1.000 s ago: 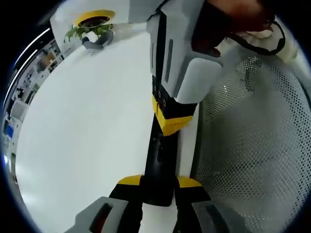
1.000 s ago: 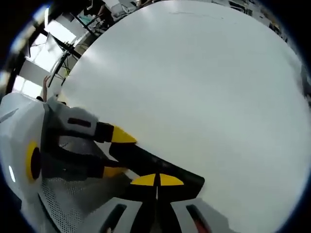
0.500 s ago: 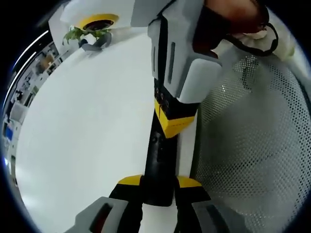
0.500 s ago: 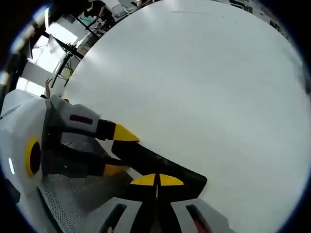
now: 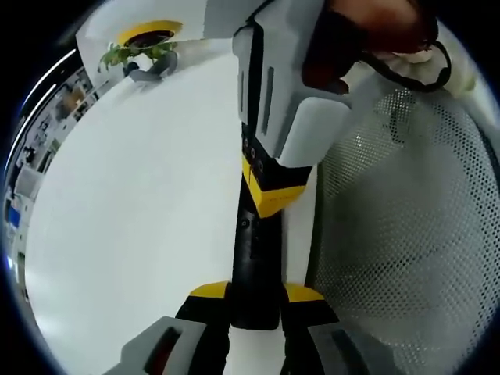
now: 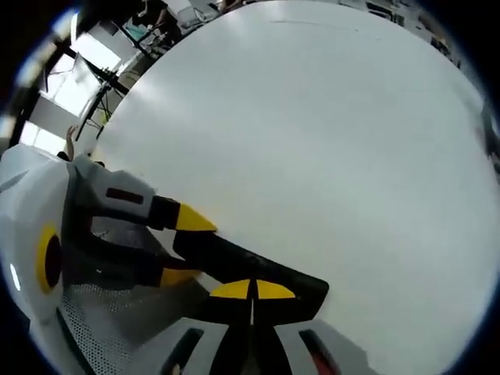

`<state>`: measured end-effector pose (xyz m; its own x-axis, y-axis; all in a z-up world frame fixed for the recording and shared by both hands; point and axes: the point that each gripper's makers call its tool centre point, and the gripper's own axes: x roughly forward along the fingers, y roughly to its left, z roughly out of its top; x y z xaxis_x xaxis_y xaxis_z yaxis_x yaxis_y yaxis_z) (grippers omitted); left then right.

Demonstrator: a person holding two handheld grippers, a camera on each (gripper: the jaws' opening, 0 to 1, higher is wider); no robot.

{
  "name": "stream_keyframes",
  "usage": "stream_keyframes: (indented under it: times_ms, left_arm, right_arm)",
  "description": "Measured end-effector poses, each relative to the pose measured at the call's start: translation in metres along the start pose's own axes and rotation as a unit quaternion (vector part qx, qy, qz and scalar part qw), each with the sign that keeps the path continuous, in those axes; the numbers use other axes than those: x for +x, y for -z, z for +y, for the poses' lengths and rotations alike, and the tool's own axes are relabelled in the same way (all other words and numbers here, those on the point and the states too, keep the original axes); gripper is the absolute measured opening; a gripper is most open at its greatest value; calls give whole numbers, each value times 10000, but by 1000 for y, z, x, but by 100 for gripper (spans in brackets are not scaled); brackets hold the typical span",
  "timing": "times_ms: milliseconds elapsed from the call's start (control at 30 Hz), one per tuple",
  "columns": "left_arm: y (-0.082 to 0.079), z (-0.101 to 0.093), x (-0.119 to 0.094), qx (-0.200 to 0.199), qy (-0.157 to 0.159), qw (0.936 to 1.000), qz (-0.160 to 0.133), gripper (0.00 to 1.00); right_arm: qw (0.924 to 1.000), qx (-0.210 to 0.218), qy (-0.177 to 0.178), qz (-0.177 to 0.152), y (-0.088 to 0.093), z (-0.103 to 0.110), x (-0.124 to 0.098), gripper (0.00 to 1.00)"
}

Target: Press the specified remote control buttons in sequence, fully releasing each button before pressing the next.

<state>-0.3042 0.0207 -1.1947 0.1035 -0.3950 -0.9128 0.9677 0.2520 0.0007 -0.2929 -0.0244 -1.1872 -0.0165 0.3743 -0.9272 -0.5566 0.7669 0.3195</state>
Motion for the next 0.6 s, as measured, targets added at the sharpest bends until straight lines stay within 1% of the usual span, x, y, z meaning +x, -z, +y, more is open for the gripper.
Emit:
stream_keyframes:
  times_ms: [267,600]
  left_arm:
    - [0,0,0,-10,4,10000,19,24]
    - [0,0,0,17,17,10000,65,24]
  right_arm:
    - [9995,248,-192,24,0,-1,0,0]
    - [9997,200,-155,23,0,0,0,0]
